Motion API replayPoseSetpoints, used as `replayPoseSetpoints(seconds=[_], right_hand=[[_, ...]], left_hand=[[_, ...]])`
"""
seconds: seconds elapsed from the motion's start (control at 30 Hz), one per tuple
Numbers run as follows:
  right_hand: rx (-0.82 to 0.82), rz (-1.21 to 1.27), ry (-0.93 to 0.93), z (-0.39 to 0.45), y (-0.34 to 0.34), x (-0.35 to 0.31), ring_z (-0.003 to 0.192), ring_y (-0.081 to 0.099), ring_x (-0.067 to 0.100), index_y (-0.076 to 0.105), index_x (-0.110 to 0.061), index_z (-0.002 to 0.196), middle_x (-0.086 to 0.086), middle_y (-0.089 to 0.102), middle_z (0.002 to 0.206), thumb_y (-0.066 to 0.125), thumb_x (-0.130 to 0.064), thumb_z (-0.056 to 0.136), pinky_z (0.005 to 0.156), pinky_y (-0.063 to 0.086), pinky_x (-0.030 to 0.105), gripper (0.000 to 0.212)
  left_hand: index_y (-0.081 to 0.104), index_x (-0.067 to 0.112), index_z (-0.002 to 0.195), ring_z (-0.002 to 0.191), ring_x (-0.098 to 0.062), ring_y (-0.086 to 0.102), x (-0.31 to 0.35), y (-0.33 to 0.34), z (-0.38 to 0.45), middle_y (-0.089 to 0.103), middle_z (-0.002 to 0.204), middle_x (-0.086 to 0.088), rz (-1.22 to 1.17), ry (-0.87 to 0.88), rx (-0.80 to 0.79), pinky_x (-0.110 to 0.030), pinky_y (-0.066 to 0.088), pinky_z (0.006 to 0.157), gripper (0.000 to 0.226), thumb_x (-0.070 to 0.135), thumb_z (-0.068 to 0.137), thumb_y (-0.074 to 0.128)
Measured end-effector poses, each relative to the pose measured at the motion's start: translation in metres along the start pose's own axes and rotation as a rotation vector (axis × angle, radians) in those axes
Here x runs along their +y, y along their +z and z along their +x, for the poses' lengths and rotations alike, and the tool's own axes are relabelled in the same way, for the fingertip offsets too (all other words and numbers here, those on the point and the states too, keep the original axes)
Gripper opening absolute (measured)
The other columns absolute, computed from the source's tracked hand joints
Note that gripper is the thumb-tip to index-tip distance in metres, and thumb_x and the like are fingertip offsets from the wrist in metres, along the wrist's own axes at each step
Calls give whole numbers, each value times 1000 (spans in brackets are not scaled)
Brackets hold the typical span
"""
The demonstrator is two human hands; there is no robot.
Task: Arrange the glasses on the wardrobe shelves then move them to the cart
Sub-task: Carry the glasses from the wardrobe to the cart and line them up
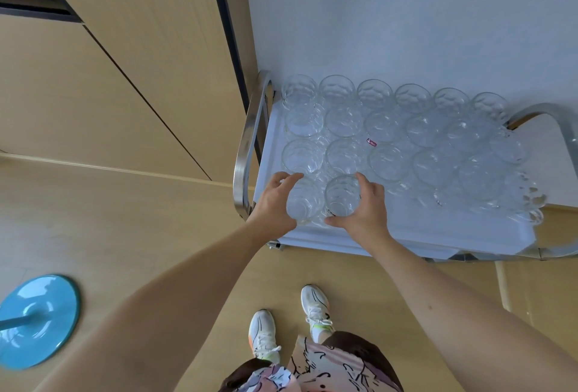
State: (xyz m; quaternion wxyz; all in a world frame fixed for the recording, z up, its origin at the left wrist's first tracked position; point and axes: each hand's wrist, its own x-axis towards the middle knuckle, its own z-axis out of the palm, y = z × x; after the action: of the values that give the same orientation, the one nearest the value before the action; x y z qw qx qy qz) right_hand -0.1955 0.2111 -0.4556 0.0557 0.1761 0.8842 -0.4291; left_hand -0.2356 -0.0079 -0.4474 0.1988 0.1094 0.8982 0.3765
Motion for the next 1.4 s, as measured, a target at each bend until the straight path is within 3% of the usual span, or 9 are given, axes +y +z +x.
replayPoseSetpoints(seconds=[0.17, 0.3, 0.47, 0.53, 0.7, 0.8, 1.03, 1.2, 1.4], right_hand=[[11, -41, -2, -1, -3, 2, 129, 44, 20, 27, -25, 156, 4, 34, 144, 101, -34, 52, 96, 38, 27, 128], [4, -54, 0, -4, -1, 3, 132, 42, 21, 22, -26, 158, 5, 31, 146, 99, -38, 55, 100, 40, 29, 129], [-6, -92, -2, -6, -1, 4, 133, 41, 22, 18, -27, 159, 6, 30, 148, 98, -41, 57, 101, 41, 32, 130], [-1, -116, -4, -7, -1, 4, 132, 42, 24, 18, -26, 158, 7, 30, 149, 97, -42, 58, 101, 42, 34, 129], [5, -151, -12, -11, -2, 2, 131, 44, 27, 19, -23, 159, 8, 32, 149, 96, -37, 62, 103, 43, 37, 124], [7, -164, -13, -13, -3, 1, 131, 44, 27, 20, -22, 159, 8, 35, 147, 95, -36, 64, 104, 44, 41, 121], [-4, -167, 10, -20, -3, 1, 134, 41, 28, 15, -22, 160, 9, 34, 149, 93, -36, 67, 108, 42, 44, 122], [14, -171, 10, -21, -4, -1, 134, 40, 28, 15, -23, 160, 10, 33, 150, 93, -38, 66, 106, 43, 40, 123], [35, -197, -4, -24, -8, -4, 136, 39, 29, 17, -23, 159, 11, 33, 150, 93, -41, 66, 107, 40, 39, 121]], left_hand=[[33, 36, 152, 102, -9, 47, 1, 4, 3, 32, 132, 11, 9, 0, -8, -6, 40, 70, 104, -4, 65, 74], [32, 39, 152, 95, -3, 48, -2, 3, 0, 34, 135, 12, 14, -2, 13, -20, 56, 71, 103, -4, 66, 71], [32, 39, 153, 105, -1, 42, -6, 4, -2, 35, 141, 12, -6, 13, 13, 3, 40, 72, 103, -2, 68, 73], [30, 39, 154, 105, -2, 42, -7, 5, -2, 34, 141, 12, -8, 4, 3, 5, 37, 71, 104, -2, 69, 72], [24, 40, 154, 98, -9, 47, -5, 8, 0, 33, 141, 7, 16, -8, -15, -8, 44, 73, 106, 0, 68, 72], [23, 39, 154, 104, -12, 48, -3, 7, -1, 33, 144, 4, 47, -1, -8, -25, 49, 83, 107, 9, 68, 79], [14, 42, 156, 120, -15, 43, 0, 5, -3, 27, 151, 4, 60, -47, -11, -37, 51, 96, 118, 19, 66, 87], [11, 43, 155, 119, -16, 44, 4, 3, -6, 25, 152, 3, 91, -47, -11, -40, 55, 93, 122, 21, 65, 89], [10, 40, 156, 114, -11, 39, 6, -1, -8, 23, 153, 4, 121, -7, 21, -29, 45, 87, 121, 28, 65, 90]])
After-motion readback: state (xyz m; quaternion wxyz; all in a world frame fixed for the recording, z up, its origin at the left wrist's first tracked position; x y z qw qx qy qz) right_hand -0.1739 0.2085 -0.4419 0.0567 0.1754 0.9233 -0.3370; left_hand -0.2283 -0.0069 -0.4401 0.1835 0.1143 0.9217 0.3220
